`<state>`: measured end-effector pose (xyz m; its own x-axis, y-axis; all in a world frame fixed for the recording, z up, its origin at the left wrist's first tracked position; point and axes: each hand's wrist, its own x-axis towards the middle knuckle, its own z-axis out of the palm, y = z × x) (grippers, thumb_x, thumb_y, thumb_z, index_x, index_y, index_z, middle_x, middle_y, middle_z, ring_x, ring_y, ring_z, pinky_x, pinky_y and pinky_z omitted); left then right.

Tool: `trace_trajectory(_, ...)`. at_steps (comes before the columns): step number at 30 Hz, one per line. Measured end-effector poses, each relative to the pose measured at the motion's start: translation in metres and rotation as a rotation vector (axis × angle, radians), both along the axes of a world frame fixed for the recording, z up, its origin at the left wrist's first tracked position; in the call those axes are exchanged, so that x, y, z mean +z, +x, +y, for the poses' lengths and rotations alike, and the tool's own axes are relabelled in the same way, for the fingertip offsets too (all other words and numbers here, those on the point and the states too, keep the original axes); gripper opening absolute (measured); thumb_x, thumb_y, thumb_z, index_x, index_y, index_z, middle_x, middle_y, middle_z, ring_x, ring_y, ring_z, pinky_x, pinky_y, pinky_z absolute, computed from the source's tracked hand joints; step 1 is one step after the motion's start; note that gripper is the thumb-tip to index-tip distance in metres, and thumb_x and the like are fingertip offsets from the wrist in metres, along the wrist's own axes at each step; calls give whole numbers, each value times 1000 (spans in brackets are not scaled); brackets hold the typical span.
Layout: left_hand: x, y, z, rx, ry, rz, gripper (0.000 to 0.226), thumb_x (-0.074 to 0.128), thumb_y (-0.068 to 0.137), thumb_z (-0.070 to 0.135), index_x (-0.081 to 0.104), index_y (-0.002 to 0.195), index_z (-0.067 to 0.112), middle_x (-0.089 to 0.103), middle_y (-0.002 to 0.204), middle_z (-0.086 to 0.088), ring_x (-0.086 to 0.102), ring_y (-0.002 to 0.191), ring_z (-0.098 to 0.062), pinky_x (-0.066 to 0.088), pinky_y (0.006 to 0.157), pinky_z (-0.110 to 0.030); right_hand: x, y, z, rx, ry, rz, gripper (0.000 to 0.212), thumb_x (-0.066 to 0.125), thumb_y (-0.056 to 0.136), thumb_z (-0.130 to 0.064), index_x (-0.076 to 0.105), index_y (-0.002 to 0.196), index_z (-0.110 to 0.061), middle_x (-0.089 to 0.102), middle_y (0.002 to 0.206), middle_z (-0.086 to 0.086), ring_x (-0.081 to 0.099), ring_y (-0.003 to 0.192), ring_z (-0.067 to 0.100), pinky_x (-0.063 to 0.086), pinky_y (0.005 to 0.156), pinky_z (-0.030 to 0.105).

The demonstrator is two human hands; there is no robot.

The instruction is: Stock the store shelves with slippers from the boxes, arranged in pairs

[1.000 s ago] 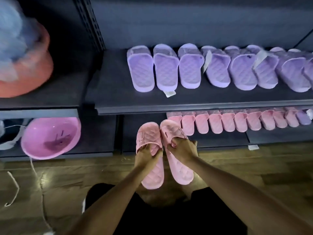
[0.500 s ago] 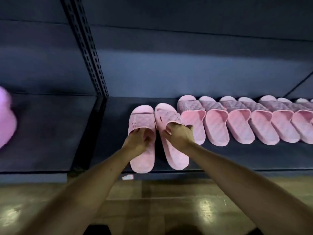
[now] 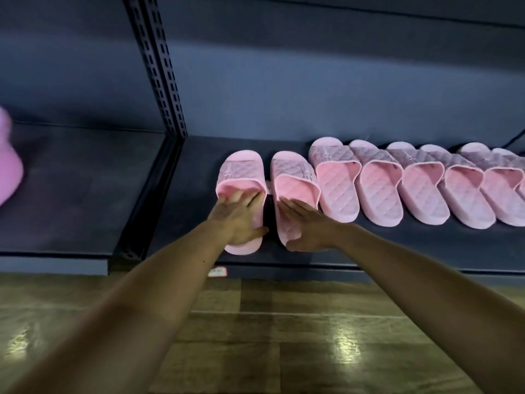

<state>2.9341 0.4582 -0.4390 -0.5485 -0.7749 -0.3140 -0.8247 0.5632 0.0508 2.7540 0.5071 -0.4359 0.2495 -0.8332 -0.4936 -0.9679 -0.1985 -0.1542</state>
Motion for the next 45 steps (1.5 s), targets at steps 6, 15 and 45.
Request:
trace_trajectory(6, 5, 10, -1, -25, 146, -45, 102, 60, 74, 61, -3, 148, 32, -4, 157, 15, 0, 143, -19, 17, 111, -45, 4, -2, -5, 51, 26, 63, 103, 62, 80, -33, -15, 147, -19, -19, 156, -4, -15, 145, 16, 5, 119, 32)
trace_trajectory(15, -16, 5, -22, 35, 89, 133, 95, 61, 73, 59, 8, 148, 33, 6, 157, 13, 3, 144, -17, 8, 117, -38, 6, 18, -22, -159, 15, 72, 93, 63, 80, -41, -2, 147, -41, -11, 155, -21, -9, 142, 37, 8, 110, 61)
trace_trajectory(45, 51, -6, -30, 106, -1, 311, 60, 50, 92, 30, 25, 146, 22, 26, 153, 0, 27, 139, -24, 31, 109, -34, 44, 0, -6, -275, -203, 0, 72, 48, 92, -15, 7, 149, -28, 3, 158, -7, 10, 145, 17, 21, 114, 31)
